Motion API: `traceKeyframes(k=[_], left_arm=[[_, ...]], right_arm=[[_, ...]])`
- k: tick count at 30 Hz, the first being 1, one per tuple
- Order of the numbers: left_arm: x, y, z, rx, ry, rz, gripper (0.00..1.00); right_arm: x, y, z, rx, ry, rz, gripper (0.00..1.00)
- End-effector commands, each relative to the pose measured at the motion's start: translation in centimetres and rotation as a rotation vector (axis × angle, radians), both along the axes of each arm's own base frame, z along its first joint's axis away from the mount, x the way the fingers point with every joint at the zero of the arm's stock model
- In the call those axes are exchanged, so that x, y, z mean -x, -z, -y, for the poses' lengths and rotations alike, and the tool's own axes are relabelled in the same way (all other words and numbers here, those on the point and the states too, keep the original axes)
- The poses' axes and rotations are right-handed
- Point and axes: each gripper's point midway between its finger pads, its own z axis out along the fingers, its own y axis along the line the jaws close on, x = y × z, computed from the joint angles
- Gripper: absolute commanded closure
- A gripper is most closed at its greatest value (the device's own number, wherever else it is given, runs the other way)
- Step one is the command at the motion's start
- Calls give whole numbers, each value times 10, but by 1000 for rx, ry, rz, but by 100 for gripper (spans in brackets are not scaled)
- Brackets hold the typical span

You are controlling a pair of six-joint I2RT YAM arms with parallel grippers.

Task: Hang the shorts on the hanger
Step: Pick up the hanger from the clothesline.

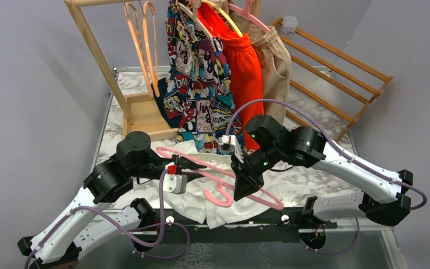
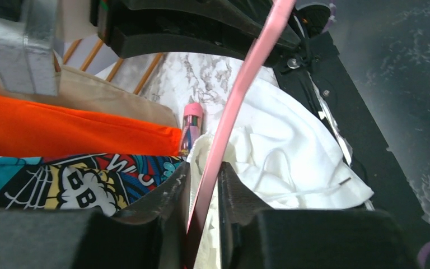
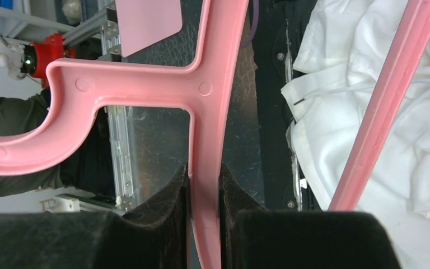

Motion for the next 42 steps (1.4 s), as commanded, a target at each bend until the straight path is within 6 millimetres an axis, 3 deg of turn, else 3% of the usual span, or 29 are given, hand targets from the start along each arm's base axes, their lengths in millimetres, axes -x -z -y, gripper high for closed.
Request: traceKeyframes(k=[1,6,8,12,15,17,30,34,42], left_arm=[[-7,-8,5,0,-14,30,82],[-10,-2,6,-16,-20,30,95],[-11,-1,6,-20,-25,33,100],[-13,1,5,-24,-39,33,100],[-15,4,4,-26,-51,28,100],[-15,8,4,-29,-57,20,100],[-12,24,5,-11,-77,-63,100],[-8,19,2,12,-83,-77,100],[-1,18,-3,53,-113,-154,100]], right_arm=[[3,-15,-10,-78,-11,-7,96],[1,-22,-13,-92,-9,5,95],[-2,-24,-15,-93,-5,21,90],[-9,-28,-15,-109,4,77,68],[-20,-24,-14,-103,43,142,44],[-29,-20,-12,-90,79,185,37],[-65,-2,0,-109,256,376,30],[-72,-14,7,-177,317,437,26],[-79,-58,31,-427,434,587,25]])
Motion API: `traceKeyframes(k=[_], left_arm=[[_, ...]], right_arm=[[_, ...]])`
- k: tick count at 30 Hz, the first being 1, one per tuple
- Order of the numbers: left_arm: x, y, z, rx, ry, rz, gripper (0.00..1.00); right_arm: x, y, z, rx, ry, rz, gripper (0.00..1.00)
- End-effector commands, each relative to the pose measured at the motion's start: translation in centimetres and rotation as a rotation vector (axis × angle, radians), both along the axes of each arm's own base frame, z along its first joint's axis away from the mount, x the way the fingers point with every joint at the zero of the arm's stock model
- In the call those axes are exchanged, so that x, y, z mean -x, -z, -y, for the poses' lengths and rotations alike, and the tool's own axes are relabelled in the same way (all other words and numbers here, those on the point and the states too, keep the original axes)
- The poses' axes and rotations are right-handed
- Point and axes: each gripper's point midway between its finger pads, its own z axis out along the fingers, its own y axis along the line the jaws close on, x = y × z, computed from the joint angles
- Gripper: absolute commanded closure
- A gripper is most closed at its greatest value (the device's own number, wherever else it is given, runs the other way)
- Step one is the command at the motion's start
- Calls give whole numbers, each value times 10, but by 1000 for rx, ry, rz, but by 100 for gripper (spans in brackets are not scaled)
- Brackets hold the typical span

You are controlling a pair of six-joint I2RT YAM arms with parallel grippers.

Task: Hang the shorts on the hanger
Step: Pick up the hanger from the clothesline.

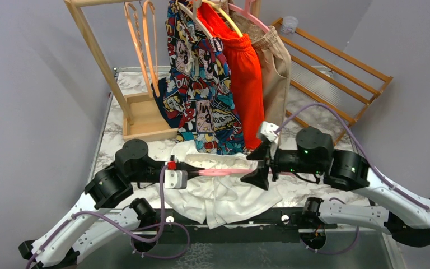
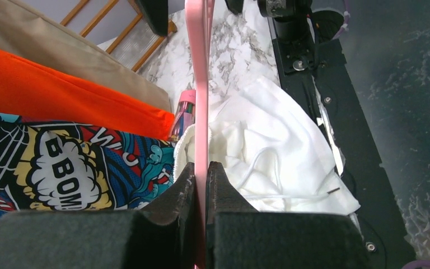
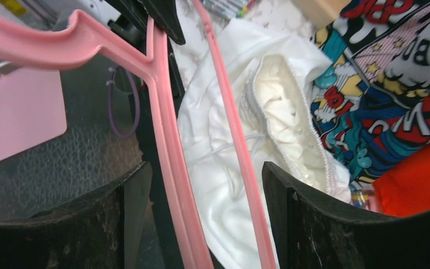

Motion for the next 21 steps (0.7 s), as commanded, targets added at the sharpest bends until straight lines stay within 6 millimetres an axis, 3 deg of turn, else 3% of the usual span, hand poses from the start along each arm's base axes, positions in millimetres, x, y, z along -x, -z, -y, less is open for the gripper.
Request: traceKeyframes(k=[1,6,10,16,21], left_arm=[[0,-5,0,56,-43,-66,100],[0,-10,4,88,-81,-193,100],[3,-17,15,80,-64,-321,100],[4,-19,31,38,-18,-446,100],[9,-30,32,50,10,-459,100]], right_arm=[[-10,-39,9,-196,57,162,25],[-1,-73,21,-301,26,248,26],[6,-86,19,-310,-45,313,26],[5,-75,5,-235,-127,351,28],[2,-56,-4,-160,-148,319,29]])
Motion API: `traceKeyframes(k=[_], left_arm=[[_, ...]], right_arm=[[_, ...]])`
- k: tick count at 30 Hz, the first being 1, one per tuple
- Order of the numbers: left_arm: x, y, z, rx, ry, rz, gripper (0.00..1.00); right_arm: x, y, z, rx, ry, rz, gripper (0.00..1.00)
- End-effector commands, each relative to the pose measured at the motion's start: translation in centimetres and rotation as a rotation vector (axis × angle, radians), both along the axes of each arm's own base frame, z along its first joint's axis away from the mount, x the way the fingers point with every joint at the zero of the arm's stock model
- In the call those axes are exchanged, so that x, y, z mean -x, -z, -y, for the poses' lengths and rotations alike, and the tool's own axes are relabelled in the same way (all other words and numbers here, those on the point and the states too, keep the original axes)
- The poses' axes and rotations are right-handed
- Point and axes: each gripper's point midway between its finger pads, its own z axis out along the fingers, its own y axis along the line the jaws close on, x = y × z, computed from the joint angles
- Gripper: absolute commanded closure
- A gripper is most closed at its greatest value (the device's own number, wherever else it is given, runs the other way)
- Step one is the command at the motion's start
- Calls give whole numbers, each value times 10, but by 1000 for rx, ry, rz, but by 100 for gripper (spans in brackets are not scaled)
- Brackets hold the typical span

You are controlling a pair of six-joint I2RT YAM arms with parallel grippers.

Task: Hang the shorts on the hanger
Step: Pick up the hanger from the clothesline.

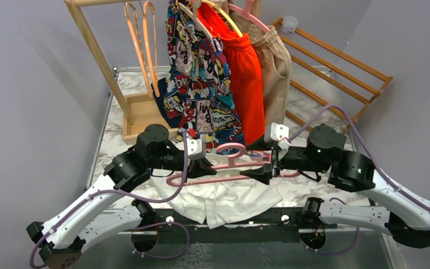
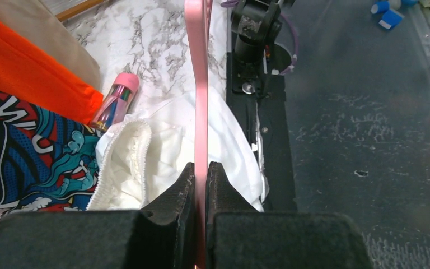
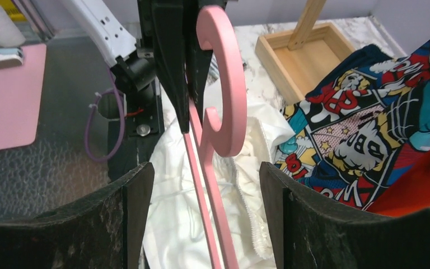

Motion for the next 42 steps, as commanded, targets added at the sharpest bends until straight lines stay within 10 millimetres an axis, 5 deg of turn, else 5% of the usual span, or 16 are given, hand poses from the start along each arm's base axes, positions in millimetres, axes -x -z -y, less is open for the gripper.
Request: traceKeyframes(k=[1,13,42], left_arm=[[15,-38,0,98,58,11,100],[21,-42,-7,67,72,15,100],[18,-48,-2,55,111,49,100]], right_arm=[[8,4,-6,42,-70,9,29],[30,1,-26,45,-205,-117,39],[25,13,-48,85,-215,-190,78]])
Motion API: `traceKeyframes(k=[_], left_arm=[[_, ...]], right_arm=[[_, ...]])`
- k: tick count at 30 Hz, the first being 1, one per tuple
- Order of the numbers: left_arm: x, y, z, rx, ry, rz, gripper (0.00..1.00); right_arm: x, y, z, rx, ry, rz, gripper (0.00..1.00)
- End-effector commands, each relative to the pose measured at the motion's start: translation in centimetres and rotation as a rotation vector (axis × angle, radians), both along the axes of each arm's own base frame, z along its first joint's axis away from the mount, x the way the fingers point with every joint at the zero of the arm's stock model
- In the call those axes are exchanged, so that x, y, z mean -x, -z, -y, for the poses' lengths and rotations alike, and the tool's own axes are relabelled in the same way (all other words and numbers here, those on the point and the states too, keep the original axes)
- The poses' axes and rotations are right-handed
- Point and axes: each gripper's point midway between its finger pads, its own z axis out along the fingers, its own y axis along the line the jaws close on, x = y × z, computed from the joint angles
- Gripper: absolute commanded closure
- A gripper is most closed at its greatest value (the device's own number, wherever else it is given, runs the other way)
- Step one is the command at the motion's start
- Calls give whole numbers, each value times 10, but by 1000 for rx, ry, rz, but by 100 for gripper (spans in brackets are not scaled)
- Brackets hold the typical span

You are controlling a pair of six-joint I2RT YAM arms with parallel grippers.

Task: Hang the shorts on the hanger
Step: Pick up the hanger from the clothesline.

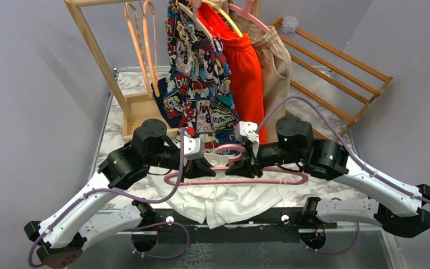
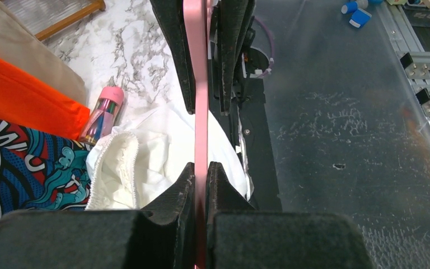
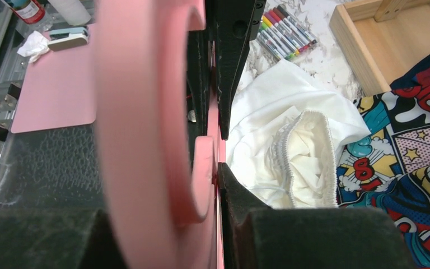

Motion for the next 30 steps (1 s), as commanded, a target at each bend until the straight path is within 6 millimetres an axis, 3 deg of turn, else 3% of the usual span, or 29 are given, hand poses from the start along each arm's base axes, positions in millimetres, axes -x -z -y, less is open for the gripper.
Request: traceKeyframes(k=[1,6,8,11,14,21,26,30], left_arm=[[3,-18,1,44,34,51,100],[2,-15,1,38,32,56,100],[2,-13,1,36,33,56,100],[2,-13,0,37,32,59,100],[2,-13,0,36,33,63,100],[2,-9,2,29,48,63,100],[2,-7,3,23,55,64,100],[1,-8,3,24,56,70,100]], right_arm=[[8,-17,-1,-43,-33,-3,80],[5,-16,0,-45,-22,12,94],[6,-15,0,-42,-24,11,90],[5,-14,0,-38,-27,14,74],[5,-13,0,-24,-29,21,66],[3,-11,1,-4,-27,36,65],[1,-10,1,-5,-22,47,84],[0,-3,0,29,-30,40,73]])
